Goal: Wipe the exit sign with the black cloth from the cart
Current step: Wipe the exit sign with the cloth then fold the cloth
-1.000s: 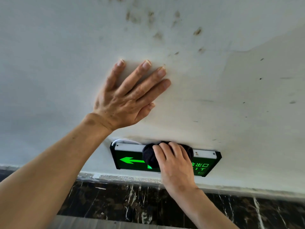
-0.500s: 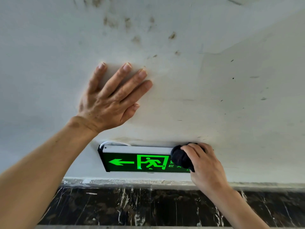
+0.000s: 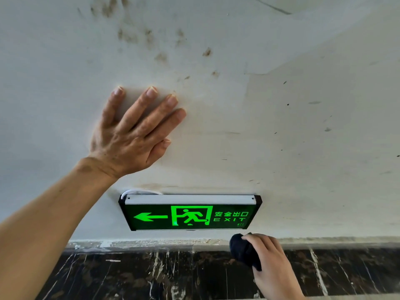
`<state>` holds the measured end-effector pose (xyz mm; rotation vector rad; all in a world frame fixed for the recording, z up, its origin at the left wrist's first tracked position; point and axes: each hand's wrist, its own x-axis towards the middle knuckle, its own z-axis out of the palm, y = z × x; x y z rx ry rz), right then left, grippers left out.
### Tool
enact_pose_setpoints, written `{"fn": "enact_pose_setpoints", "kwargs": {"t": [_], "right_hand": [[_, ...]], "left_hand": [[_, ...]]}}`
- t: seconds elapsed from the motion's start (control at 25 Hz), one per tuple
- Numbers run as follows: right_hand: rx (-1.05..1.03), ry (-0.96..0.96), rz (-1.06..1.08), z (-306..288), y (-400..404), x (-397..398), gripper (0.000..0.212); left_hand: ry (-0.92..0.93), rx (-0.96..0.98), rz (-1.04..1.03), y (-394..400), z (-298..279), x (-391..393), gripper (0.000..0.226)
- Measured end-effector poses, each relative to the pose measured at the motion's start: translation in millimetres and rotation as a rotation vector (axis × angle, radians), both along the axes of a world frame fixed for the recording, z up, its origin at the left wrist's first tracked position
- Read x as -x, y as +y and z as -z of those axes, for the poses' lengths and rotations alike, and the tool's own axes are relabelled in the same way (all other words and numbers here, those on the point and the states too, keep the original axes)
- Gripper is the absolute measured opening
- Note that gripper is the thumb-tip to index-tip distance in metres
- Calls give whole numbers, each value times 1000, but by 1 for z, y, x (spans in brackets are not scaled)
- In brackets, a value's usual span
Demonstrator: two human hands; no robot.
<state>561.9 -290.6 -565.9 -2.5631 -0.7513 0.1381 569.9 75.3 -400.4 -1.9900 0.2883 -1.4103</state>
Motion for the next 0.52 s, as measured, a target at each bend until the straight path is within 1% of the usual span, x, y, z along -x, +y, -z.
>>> {"fn": "enact_pose_setpoints", "kwargs": {"t": [0.08, 0.2, 0.36, 0.44, 0.52], "right_hand": [[-112, 21, 118, -2, -10, -1, 63], [-366, 64, 337, -15, -17, -11, 66], [-624, 30, 427, -37, -8, -34, 63], [-670, 38, 431, -44, 5, -42, 61], [-609, 45, 393, -42, 20, -46, 57]], "left_hand": [[2, -2, 8, 0, 0, 0, 65], [-7, 1, 14, 0, 1, 0, 64], [-9, -4, 15, -2, 1, 0, 63], [-9, -7, 14, -2, 0, -1, 63], [-13, -7, 16, -2, 1, 0, 63]]}}
